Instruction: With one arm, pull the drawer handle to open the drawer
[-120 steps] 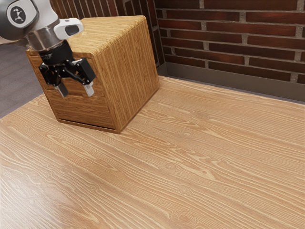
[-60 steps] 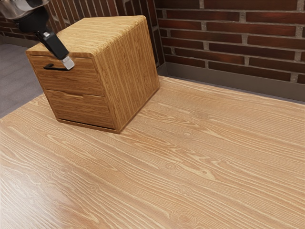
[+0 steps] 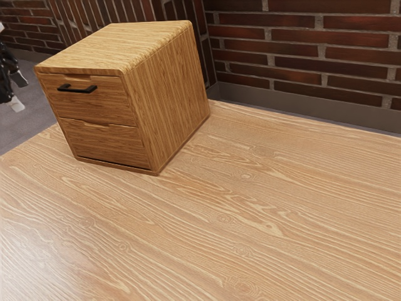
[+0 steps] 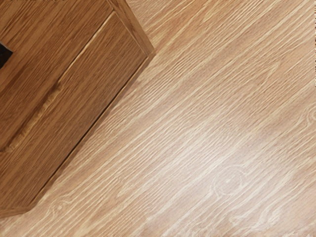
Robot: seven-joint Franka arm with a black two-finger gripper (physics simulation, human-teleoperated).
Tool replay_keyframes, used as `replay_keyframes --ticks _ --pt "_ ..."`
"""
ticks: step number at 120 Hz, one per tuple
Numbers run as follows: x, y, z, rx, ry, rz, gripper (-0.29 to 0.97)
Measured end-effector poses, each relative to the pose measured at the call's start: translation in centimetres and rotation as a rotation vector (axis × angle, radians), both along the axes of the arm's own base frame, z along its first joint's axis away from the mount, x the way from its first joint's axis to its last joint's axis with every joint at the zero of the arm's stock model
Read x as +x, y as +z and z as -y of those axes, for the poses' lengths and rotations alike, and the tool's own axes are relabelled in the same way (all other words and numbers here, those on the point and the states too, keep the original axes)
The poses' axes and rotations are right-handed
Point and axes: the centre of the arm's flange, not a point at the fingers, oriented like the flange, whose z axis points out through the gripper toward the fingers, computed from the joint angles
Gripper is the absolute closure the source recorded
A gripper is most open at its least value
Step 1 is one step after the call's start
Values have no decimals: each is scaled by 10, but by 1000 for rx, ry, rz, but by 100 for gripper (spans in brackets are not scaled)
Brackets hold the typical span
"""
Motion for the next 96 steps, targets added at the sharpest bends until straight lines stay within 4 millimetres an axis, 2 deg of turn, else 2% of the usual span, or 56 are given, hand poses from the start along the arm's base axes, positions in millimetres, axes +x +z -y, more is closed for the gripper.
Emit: replay_keyframes --ticks 18,28,36,55,64,76,87,91,96 --pt "24 -1 35 27 -188 -3 0" --pt "27 0 40 42 -253 -5 0" --pt "21 1 31 56 -273 -6 0" --pt "-8 2 -11 88 -277 -13 0" --pt "-16 1 -24 103 -291 -14 0" --pt "-3 -16 -31 124 -335 -30 0" --pt "18 -27 -23 146 -399 -34 0" --pt "20 -26 -22 151 -414 -22 1" --pt "14 -24 -31 153 -411 -2 2"
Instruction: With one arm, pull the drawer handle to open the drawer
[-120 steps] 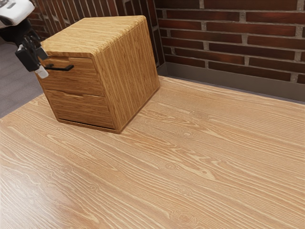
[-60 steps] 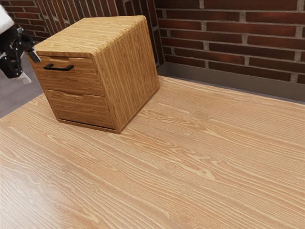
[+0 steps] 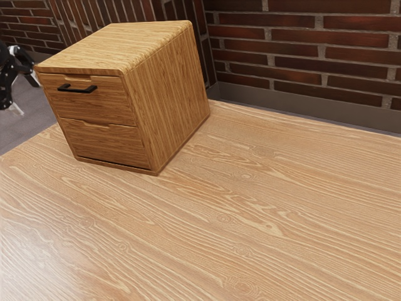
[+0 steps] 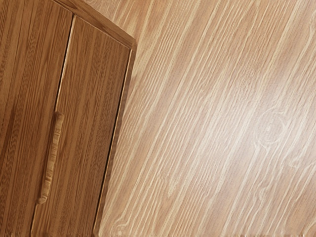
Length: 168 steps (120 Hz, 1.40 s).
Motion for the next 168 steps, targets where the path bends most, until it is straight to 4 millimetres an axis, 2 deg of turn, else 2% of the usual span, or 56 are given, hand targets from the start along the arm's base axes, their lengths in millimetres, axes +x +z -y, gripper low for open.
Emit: replay_keyframes --ticks 14,33,51,66,87,109,119,143,168 --pt "-13 5 -21 15 6 47 12" --pt "2 -7 -23 33 -23 89 29" --pt "16 -15 -22 52 -45 103 20" --pt "32 -13 -8 62 -83 131 17" --pt "74 -40 -2 90 -88 145 17" --pt "68 -47 -34 126 -1 180 18" --pt "69 -50 -40 133 20 190 21" --pt "89 -55 -19 116 -5 210 30" --pt "94 -59 -17 109 5 213 38"
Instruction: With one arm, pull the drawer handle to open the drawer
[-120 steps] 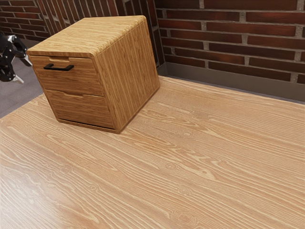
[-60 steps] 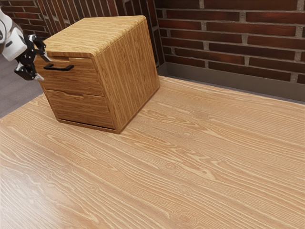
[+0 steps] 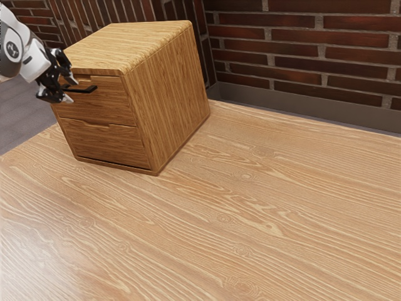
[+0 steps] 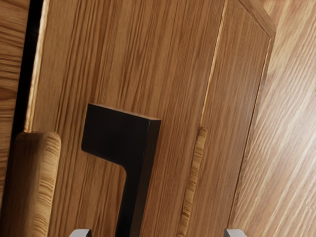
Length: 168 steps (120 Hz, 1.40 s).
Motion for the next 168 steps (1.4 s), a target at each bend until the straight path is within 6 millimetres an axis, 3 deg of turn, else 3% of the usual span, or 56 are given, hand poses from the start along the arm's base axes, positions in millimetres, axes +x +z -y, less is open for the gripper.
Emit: replay_keyframes --ticks 32,58,120,168 --pt "8 -9 2 -19 7 0 47" --pt "-5 -6 -16 -26 47 14 54" --pt "-13 -5 -17 -52 53 9 66" --pt "-34 -4 -17 -91 51 -3 68"
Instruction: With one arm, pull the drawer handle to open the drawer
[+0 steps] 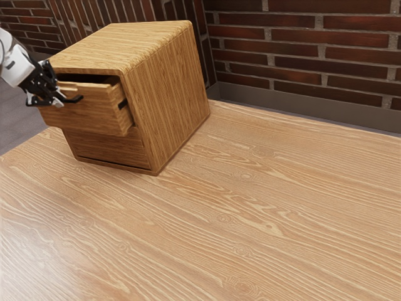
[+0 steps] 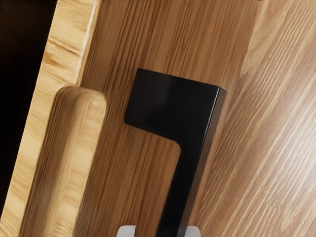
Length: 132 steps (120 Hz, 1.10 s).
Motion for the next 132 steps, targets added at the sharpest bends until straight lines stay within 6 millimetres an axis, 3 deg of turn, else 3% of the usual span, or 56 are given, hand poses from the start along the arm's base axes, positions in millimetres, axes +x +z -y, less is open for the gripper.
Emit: replay_keyframes --ticks 132 --pt "-51 -2 4 -67 -36 -31 65"
